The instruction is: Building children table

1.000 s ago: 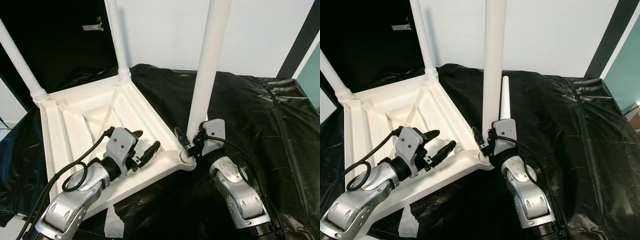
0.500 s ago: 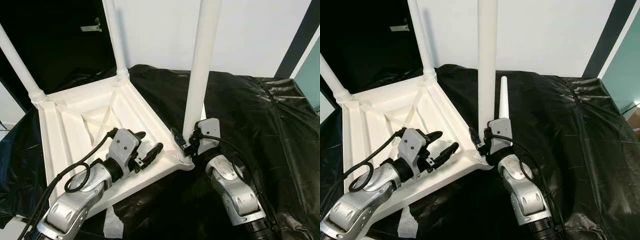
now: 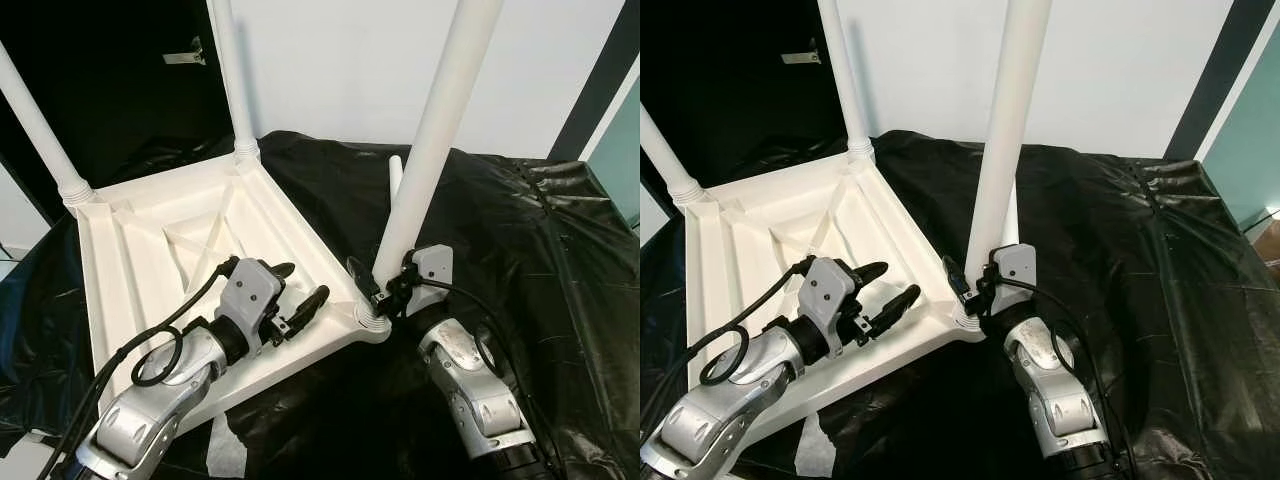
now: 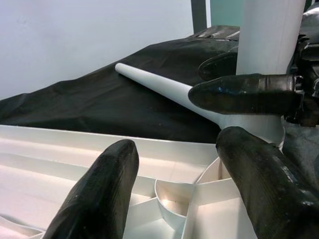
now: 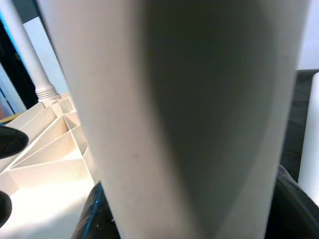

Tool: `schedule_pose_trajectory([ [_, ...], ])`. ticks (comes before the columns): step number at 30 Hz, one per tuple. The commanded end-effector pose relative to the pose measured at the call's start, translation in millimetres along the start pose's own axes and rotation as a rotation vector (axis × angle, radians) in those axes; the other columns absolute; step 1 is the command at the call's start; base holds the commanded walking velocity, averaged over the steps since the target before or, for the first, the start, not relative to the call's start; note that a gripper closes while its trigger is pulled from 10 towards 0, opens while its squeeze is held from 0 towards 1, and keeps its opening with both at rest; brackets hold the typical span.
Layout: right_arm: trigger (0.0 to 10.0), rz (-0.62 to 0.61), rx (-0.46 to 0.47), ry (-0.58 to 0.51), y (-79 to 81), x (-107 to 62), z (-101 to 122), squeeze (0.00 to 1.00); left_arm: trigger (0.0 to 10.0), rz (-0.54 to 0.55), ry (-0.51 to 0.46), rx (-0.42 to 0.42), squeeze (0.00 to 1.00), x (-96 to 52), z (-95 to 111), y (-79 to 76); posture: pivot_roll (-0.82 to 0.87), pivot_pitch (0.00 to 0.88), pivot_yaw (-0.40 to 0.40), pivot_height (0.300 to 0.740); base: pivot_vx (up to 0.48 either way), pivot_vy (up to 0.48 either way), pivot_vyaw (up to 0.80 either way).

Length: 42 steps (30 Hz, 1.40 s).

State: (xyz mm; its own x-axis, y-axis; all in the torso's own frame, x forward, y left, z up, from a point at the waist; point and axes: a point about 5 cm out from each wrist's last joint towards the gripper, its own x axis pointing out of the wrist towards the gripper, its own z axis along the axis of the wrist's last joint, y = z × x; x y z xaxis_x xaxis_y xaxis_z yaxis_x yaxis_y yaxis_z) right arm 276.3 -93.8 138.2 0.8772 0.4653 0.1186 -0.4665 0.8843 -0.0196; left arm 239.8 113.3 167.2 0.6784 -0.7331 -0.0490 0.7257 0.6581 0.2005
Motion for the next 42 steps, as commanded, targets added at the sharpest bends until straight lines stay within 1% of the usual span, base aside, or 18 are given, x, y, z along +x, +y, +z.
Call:
schedule_pose_trajectory([
  [1,10.0,0.032,0.007,0.109,4.1,-5.8,-22,0.0,10.0,-0.159,-0.008,0.034,0.0,1.5,3,-7.9,0.01,0.0,-0.012,0.74,0.0,0.0,0.0],
  [2,10.0,0.043,-0.009,0.111,5.2,-5.8,-22,0.0,10.0,-0.159,-0.009,0.034,0.0,1.7,3,-7.7,0.01,0.0,-0.012,0.74,0.0,0.0,0.0],
  [4,10.0,0.043,-0.009,0.111,5.2,-5.8,-22,0.0,10.0,-0.159,-0.009,0.034,0.0,1.7,3,-7.7,0.01,0.0,-0.012,0.74,0.0,0.0,0.0],
  [7,10.0,0.149,-0.135,0.111,12.9,-9.5,-24,0.0,10.0,-0.159,-0.01,0.04,0.0,2.1,4,-8.3,0.01,0.0,-0.012,0.74,0.0,0.0,0.0],
  [9,10.0,0.197,-0.18,0.109,15.8,-12.7,-26,0.0,10.0,-0.159,-0.011,0.042,0.0,2.0,4,-8.3,0.01,0.0,-0.01,0.74,0.0,0.0,0.0],
  [12,10.0,0.214,-0.173,0.109,16.0,-14.8,-29,0.0,10.0,-0.156,-0.011,0.044,0.0,1.9,4,-7.6,0.01,0.0,-0.01,0.74,0.0,0.0,0.0],
  [18,10.0,0.277,-0.214,0.095,16.9,-18.4,-33,0.0,10.0,-0.15,-0.011,0.047,0.0,1.0,5,-6.3,0.01,0.0,-0.003,0.74,0.0,0.0,0.0],
  [22,10.0,0.289,-0.204,0.092,16.9,-18.9,-34,0.0,10.0,-0.149,-0.009,0.05,0.0,1.0,5,-5.8,0.01,0.0,0.0,0.74,0.0,0.0,0.0],
  [25,10.0,0.288,-0.163,0.098,14.6,-18.6,-34,0.0,10.0,-0.151,-0.008,0.054,0.0,1.1,5,-5.3,0.01,0.0,0.002,0.74,0.0,0.0,0.0],
  [26,10.0,0.288,-0.163,0.098,14.6,-18.6,-34,0.0,10.0,-0.151,-0.008,0.054,0.0,1.1,5,-5.3,0.01,0.0,0.002,0.74,0.0,0.0,0.0],
  [28,10.0,0.294,-0.105,0.118,11.4,-17.1,-34,0.0,10.0,-0.152,-0.008,0.058,0.0,1.4,5,-4.8,0.01,0.0,0.007,0.74,0.0,0.0,0.0],
  [29,10.0,0.294,-0.105,0.118,11.4,-17.1,-34,0.0,10.0,-0.152,-0.008,0.058,0.0,1.4,5,-4.8,0.01,0.0,0.007,0.74,0.0,0.0,0.0],
  [31,10.0,0.308,-0.052,0.149,8.0,-14.6,-33,0.0,10.0,-0.155,-0.008,0.063,0.0,2.0,6,-4.5,0.01,0.0,0.009,0.74,0.0,0.0,0.0],
  [36,10.0,0.313,-0.037,0.159,7.1,-13.8,-33,0.0,10.0,-0.156,-0.008,0.065,0.0,2.1,6,-4.5,0.01,0.0,0.009,0.74,0.0,0.0,0.0],
  [37,10.0,0.322,-0.009,0.193,4.3,-12.1,-32,0.0,10.0,-0.157,-0.007,0.069,0.0,1.8,6,-4.3,0.01,0.0,0.009,0.74,0.0,0.0,0.0],
  [42,10.0,0.314,0.012,0.215,1.0,-10.9,-33,0.0,10.0,-0.157,-0.006,0.071,0.0,1.2,6,-4.4,0.01,0.0,0.009,0.74,0.0,0.0,0.0],
])
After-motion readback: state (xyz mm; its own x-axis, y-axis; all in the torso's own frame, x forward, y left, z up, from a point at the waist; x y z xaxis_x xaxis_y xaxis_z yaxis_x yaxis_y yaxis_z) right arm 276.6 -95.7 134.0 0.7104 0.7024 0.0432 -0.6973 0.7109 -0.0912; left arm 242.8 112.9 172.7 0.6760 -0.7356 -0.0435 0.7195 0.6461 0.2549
